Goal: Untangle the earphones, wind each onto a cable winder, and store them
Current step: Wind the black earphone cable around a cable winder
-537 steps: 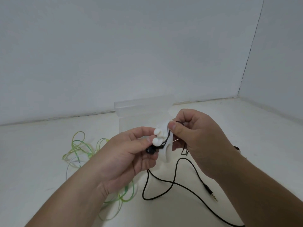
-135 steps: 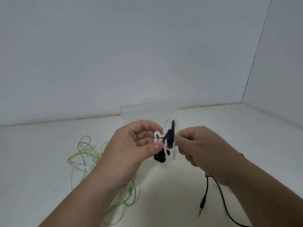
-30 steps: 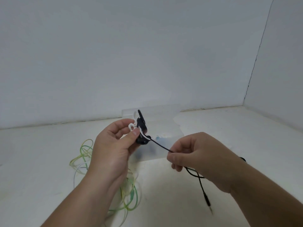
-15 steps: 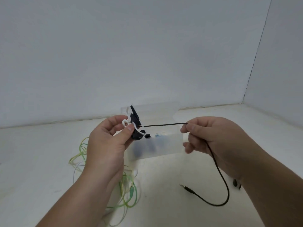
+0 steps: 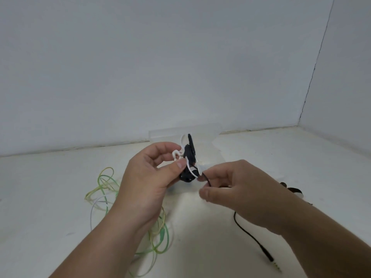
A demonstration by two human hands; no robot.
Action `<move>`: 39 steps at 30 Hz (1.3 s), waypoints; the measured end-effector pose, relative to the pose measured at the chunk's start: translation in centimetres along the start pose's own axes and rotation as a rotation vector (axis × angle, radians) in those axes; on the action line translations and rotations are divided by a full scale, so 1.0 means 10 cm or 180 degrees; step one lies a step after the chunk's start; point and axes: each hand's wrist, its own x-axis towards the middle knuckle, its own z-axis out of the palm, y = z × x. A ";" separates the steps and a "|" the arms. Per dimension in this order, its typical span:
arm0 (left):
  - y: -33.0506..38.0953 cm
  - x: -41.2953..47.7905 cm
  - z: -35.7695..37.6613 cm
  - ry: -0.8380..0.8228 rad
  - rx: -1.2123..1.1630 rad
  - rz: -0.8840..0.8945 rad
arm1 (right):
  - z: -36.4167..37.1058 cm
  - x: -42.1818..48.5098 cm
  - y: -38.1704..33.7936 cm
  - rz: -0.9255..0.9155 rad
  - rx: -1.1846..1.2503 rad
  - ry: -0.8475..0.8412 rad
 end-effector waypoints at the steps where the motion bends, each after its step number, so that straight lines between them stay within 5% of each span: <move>1: 0.00 0.00 0.00 0.0002 0.0035 0.0005 | 0.01 0.00 0.00 0.0012 0.0088 0.0000; 6: 0.01 -0.01 0.00 0.0038 0.0198 0.0032 | -0.02 -0.02 -0.03 0.0042 -0.0008 0.0084; 12: 0.00 -0.04 0.03 -0.0011 0.0444 0.0083 | 0.07 -0.02 -0.05 -0.0146 -0.0477 -0.0417; 20: 0.03 -0.02 -0.01 -0.0162 0.0834 0.0228 | 0.02 -0.01 -0.04 0.0111 0.0028 0.0188; 25: -0.01 -0.07 0.03 -0.0164 0.1758 0.0507 | 0.04 -0.05 -0.14 -0.0088 0.0131 -0.0040; 32: 0.02 -0.10 0.04 -0.0532 0.2001 0.0407 | -0.12 -0.04 -0.13 -0.0130 0.0589 0.0925; 39: 0.01 -0.11 0.06 -0.1029 0.1676 0.0166 | -0.15 0.05 -0.01 -0.0291 0.0050 0.1571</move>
